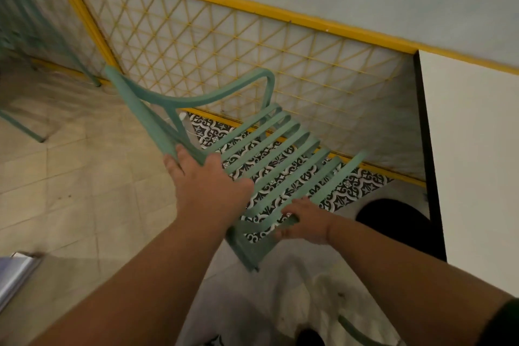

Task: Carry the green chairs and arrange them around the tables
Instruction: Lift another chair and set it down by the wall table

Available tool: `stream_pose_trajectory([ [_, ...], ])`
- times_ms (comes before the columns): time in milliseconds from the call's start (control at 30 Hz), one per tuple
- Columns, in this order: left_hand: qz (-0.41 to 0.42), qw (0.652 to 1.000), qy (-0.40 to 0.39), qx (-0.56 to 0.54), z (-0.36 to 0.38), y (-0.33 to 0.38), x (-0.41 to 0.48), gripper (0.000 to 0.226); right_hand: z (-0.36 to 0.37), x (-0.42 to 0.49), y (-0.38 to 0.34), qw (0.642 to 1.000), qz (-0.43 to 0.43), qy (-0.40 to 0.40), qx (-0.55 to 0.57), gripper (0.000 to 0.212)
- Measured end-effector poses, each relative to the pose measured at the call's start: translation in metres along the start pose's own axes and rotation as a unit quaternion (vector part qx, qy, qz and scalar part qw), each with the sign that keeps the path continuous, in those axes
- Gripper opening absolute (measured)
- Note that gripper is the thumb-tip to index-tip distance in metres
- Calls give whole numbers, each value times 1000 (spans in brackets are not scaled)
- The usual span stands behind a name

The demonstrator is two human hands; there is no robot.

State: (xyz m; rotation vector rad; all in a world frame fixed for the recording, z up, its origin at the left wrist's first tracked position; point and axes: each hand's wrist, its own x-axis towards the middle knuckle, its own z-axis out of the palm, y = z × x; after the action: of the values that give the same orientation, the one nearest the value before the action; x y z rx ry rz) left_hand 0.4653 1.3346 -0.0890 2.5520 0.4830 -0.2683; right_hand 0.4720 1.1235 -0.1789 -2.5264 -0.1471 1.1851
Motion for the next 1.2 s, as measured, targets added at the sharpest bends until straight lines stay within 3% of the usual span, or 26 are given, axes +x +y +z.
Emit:
stream_pose_trajectory([
  [133, -68, 979, 91, -172, 18, -2, -14, 93, -20, 19, 19, 995, 24, -42, -84, 93],
  [367, -79, 990, 100, -61, 20, 0, 0, 66, -23, 38, 20, 991, 27, -9, -130, 86],
  [600, -81, 992, 94, -38, 18, -2, 1, 53, -19, 38, 20, 990, 26, 3, -141, 89],
  [1067, -33, 995, 92, 1, 0, -28, 30, 57, -1, 44, -3, 992, 24, 7, -120, 85],
  [1200, -12, 996, 84, -6, -9, -34, 40, 50, 8, 50, -12, 991, 28, 5, -129, 92],
])
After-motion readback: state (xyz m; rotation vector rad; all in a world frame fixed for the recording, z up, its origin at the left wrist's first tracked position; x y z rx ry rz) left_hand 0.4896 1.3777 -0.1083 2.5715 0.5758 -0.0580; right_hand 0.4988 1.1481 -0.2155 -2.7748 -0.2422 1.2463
